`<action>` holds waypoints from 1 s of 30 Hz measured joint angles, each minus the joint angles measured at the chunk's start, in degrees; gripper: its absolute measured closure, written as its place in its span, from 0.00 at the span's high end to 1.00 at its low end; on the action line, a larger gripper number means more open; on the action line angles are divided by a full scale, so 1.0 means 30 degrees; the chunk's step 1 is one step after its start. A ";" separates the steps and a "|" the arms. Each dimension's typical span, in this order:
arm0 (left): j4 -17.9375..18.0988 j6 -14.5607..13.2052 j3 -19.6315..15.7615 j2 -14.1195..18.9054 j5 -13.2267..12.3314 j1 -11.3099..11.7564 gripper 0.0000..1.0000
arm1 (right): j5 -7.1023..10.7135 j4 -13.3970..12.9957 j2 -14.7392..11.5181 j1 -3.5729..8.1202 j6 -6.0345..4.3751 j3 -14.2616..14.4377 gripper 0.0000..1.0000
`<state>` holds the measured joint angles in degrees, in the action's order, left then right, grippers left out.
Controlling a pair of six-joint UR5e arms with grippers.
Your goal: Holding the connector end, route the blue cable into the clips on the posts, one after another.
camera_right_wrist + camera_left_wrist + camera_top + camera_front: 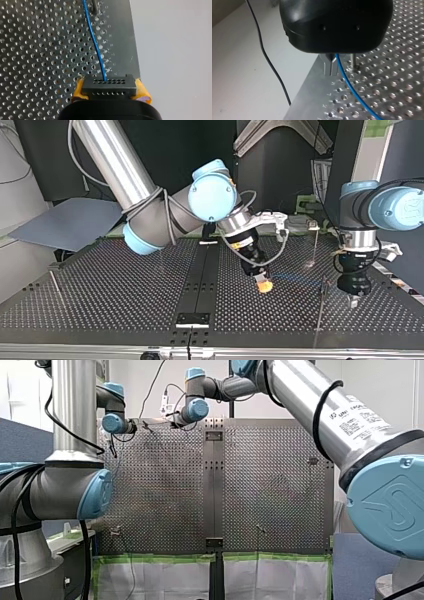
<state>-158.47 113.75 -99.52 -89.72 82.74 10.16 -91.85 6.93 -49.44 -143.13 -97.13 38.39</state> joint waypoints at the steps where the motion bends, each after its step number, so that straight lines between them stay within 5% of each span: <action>1: 0.0063 0.0081 0.0051 -0.0005 -0.0049 -0.0020 0.00 | 0.0000 0.0000 0.0009 0.0057 0.0000 0.0001 0.00; 30: 0.1132 0.1219 0.0290 -0.0771 -0.0700 0.0344 0.00 | 0.0064 -0.0003 0.0580 0.1043 0.0000 -0.0441 0.00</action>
<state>-155.07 117.41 -98.65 -92.03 80.64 11.19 -91.66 6.92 -47.70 -140.00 -97.13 37.07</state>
